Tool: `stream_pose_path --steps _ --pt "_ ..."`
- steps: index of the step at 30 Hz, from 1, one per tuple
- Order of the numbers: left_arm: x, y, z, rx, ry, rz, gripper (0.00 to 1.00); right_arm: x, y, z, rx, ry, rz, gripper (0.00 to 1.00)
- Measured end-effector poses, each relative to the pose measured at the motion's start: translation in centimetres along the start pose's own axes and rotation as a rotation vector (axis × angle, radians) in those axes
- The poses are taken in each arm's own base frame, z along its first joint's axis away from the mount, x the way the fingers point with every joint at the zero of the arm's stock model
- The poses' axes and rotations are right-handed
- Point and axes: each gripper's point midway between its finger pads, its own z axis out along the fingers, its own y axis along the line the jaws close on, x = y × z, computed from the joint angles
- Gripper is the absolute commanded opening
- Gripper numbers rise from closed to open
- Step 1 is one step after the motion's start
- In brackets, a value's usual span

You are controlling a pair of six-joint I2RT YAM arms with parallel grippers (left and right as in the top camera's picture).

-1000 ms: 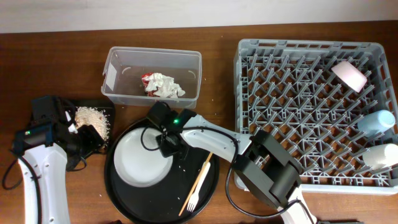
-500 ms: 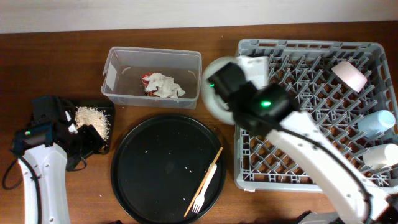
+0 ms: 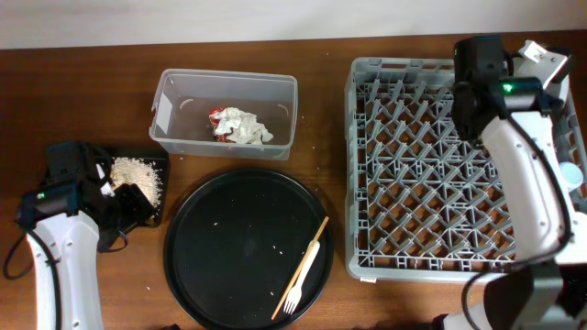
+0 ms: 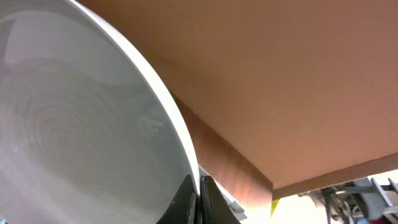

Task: Sort waste into correct bins and load items into the dishwasher rack
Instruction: 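Carry the white plate into the rack and stand it upright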

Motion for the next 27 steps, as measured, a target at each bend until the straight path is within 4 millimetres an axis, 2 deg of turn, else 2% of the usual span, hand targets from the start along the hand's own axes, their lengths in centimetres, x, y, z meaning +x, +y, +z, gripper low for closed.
stream_pose_path --steps 4,6,10,12,13,14,15,19,21,22,23,25,26,27 --pt "-0.1 0.0 0.0 0.001 -0.004 -0.012 0.72 2.4 4.6 1.8 -0.031 0.077 -0.108 0.04" --pt "-0.1 0.0 0.0 0.001 -0.004 -0.013 0.72 4.4 7.5 2.6 -0.074 0.141 -0.167 0.04" --pt "-0.1 0.0 0.0 0.001 -0.004 -0.013 0.72 5.8 9.8 2.4 -0.137 0.185 -0.195 0.05" --pt "-0.1 0.0 0.0 0.001 -0.004 -0.013 0.72 6.0 10.6 1.7 -0.171 0.187 -0.195 0.16" --pt "-0.1 0.0 0.0 0.001 -0.004 -0.013 0.72 6.1 11.1 1.4 -0.190 0.189 -0.193 0.32" --pt "-0.1 0.0 0.0 0.001 -0.004 -0.013 0.72 6.2 11.9 0.6 -0.226 0.190 -0.193 0.73" --pt "-0.1 0.0 0.0 0.001 -0.004 -0.013 0.72 6.4 12.7 -0.3 -0.256 0.184 -0.204 0.82" --pt "-0.1 0.0 0.0 0.001 -0.004 -0.013 0.72 7.6 14.4 -3.8 -0.328 0.164 -0.287 0.84" --pt "-0.1 0.0 0.0 0.001 -0.004 -0.013 0.72 8.1 14.7 -4.6 -0.358 0.175 -0.303 0.84" --pt "-0.1 0.0 0.0 0.001 -0.004 -0.013 0.72 8.1 14.7 -4.9 -0.378 0.186 -0.298 0.83" --pt "-0.1 0.0 0.0 0.001 -0.004 -0.013 0.72 8.0 14.3 -5.3 -0.401 0.193 -0.284 0.77" --pt "-0.1 0.0 0.0 0.001 -0.004 -0.013 0.72 6.3 11.9 -6.7 -0.467 0.182 -0.201 0.10" --pt "-0.1 0.0 0.0 0.001 -0.004 -0.013 0.72 5.3 10.4 -6.9 -0.490 0.176 -0.150 0.04" --pt "-0.1 0.0 0.0 0.001 -0.004 -0.013 0.72 4.2 8.4 -6.6 -0.505 0.175 -0.078 0.04"
